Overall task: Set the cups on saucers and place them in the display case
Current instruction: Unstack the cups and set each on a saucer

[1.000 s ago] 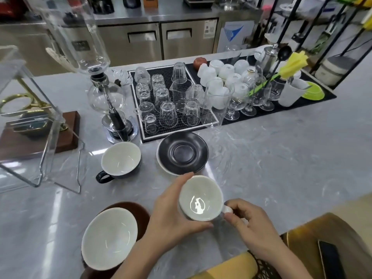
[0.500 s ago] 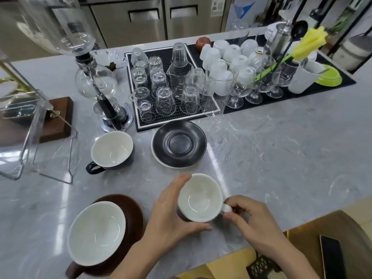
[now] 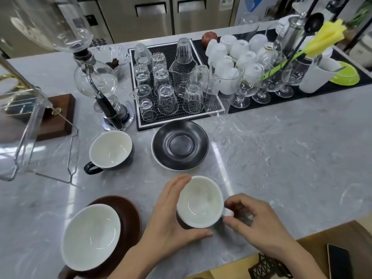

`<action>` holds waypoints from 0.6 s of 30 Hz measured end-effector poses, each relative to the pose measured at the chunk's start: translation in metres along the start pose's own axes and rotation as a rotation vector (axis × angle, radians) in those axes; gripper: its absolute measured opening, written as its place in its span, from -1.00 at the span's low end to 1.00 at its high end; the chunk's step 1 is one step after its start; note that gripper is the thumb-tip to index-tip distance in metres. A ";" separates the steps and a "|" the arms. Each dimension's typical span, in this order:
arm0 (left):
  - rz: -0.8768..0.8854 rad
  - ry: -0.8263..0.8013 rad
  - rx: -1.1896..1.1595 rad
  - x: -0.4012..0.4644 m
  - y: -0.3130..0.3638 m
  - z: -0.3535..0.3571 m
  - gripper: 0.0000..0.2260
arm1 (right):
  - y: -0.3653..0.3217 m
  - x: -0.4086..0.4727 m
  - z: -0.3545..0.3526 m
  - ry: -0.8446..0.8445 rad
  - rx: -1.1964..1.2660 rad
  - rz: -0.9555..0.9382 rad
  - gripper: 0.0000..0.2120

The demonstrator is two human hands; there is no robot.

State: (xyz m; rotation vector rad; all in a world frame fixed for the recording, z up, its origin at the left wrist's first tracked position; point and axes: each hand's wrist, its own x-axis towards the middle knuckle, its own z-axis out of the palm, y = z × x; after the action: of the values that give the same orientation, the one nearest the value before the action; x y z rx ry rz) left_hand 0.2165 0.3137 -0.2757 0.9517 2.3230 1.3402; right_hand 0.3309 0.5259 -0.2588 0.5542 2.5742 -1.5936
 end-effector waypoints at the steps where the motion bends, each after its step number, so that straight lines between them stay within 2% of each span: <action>1: -0.005 -0.003 -0.009 0.000 0.001 0.000 -0.04 | -0.001 0.001 -0.001 -0.006 0.002 -0.002 -0.77; 6: -0.050 0.002 -0.029 0.001 0.002 -0.003 -0.03 | -0.001 0.011 -0.002 0.015 0.034 -0.043 -0.67; 14: -0.079 0.024 -0.054 -0.001 0.005 -0.006 -0.04 | -0.004 0.020 -0.004 -0.087 0.033 -0.125 -0.24; 18: -0.071 0.045 -0.061 0.001 0.005 -0.012 -0.04 | -0.009 0.023 -0.003 -0.107 -0.006 -0.149 -0.19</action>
State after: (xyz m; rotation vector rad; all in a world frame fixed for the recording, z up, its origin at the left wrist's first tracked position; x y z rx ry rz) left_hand 0.2113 0.3082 -0.2645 0.8209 2.3116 1.4086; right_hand 0.3072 0.5312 -0.2554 0.2746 2.5936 -1.6099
